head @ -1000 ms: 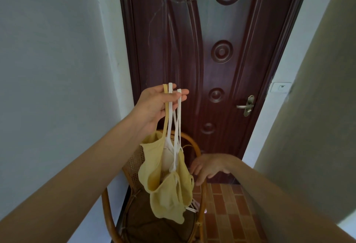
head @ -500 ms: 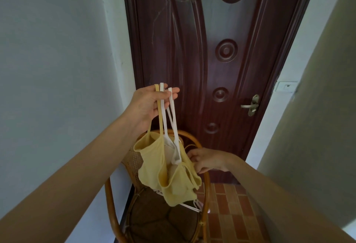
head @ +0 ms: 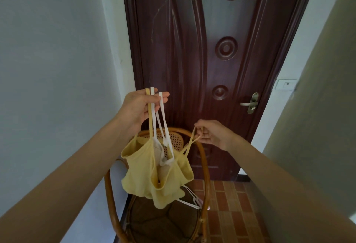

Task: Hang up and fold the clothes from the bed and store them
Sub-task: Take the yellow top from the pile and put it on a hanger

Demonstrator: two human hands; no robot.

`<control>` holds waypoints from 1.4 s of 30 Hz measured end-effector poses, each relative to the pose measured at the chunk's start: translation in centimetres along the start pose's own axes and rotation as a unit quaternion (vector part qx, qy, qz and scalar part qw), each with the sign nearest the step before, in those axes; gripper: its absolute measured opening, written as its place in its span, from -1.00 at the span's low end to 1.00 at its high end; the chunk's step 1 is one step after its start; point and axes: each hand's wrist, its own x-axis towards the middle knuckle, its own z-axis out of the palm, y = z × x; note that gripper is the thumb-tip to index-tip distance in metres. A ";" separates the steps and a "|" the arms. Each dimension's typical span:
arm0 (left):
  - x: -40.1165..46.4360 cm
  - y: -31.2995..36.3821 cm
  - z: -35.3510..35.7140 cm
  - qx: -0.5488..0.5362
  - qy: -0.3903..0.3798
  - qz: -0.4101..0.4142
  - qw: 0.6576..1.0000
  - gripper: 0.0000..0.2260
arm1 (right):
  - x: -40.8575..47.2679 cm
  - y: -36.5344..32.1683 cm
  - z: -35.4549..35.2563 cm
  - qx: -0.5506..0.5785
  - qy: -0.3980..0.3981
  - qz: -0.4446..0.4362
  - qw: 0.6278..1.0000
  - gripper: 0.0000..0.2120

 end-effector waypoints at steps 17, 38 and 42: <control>-0.4 -3.2 1.6 0.043 -0.062 -0.028 0.997 -0.75 | -3.6 -6.4 2.3 0.042 -0.072 -0.165 0.983 -0.74; -0.8 -6.6 -0.7 -0.002 -0.065 -0.073 0.995 -0.74 | -3.5 -2.7 5.3 -0.106 -0.106 -0.072 0.986 -0.82; -1.6 -8.7 -3.3 -0.009 -0.063 -0.087 0.994 -0.79 | -2.3 -0.1 7.3 -0.077 -0.143 -0.045 0.986 -0.78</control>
